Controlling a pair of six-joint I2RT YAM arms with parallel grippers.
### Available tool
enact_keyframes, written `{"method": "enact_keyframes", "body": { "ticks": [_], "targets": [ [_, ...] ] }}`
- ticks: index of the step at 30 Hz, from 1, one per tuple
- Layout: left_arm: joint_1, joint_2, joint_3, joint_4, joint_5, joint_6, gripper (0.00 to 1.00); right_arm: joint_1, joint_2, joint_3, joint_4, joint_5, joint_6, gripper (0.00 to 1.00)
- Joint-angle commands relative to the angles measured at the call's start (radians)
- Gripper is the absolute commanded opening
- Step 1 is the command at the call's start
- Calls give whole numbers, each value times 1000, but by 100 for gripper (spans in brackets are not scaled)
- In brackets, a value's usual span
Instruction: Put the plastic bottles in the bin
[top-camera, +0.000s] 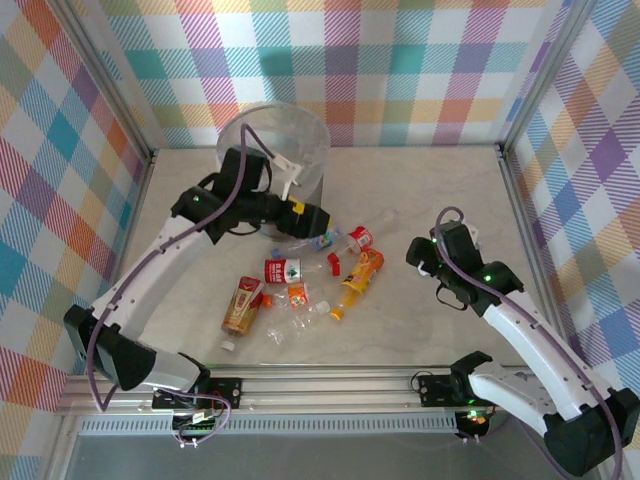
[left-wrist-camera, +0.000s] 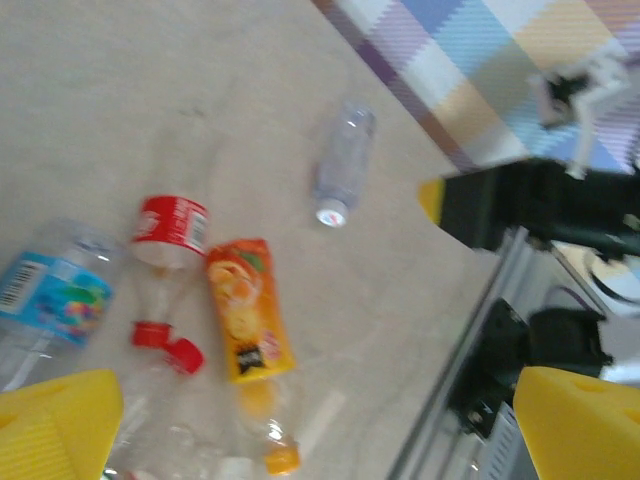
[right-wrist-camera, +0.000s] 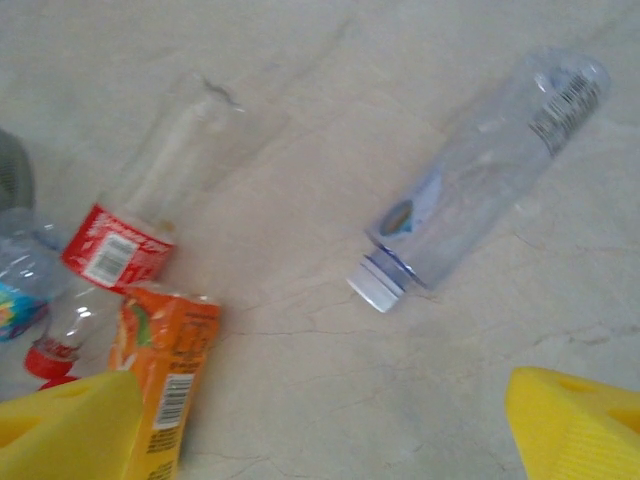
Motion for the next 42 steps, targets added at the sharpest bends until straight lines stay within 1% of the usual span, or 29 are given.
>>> {"method": "enact_keyframes", "body": {
  "ticks": [1, 3, 6, 9, 11, 14, 18, 24, 29, 31, 36, 42],
  "targets": [
    [-31, -55, -73, 130, 59, -60, 100, -86, 36, -54, 27, -110, 42, 90],
    [-56, -61, -109, 178, 75, -81, 100, -142, 62, -85, 75, -171, 49, 87],
    [-87, -53, -135, 231, 104, -99, 100, -192, 119, -112, 138, -223, 62, 85],
    [-105, -45, -167, 313, 127, -129, 100, -199, 162, -109, 182, -222, 73, 85],
    [-122, -34, -187, 355, 140, -138, 100, -225, 204, -120, 222, -245, 84, 85],
    [-148, -13, -197, 364, 137, -136, 100, -244, 265, -114, 256, -259, 91, 85],
    [-175, -13, -213, 363, 94, -122, 100, -252, 321, -108, 297, -233, 98, 83],
    [-198, -38, -235, 350, -13, -78, 100, -274, 397, -104, 344, -214, 105, 81],
    [-202, -68, -282, 415, -82, -93, 100, -307, 463, -89, 373, -217, 104, 79],
    [-202, -73, -292, 449, -98, -101, 100, -315, 482, -85, 379, -219, 105, 77],
    [-202, -54, -290, 444, -110, -103, 100, -316, 534, -76, 403, -226, 90, 72],
    [-204, -17, -282, 433, -89, -112, 100, -316, 574, -61, 401, -192, 62, 69]
  ]
}}
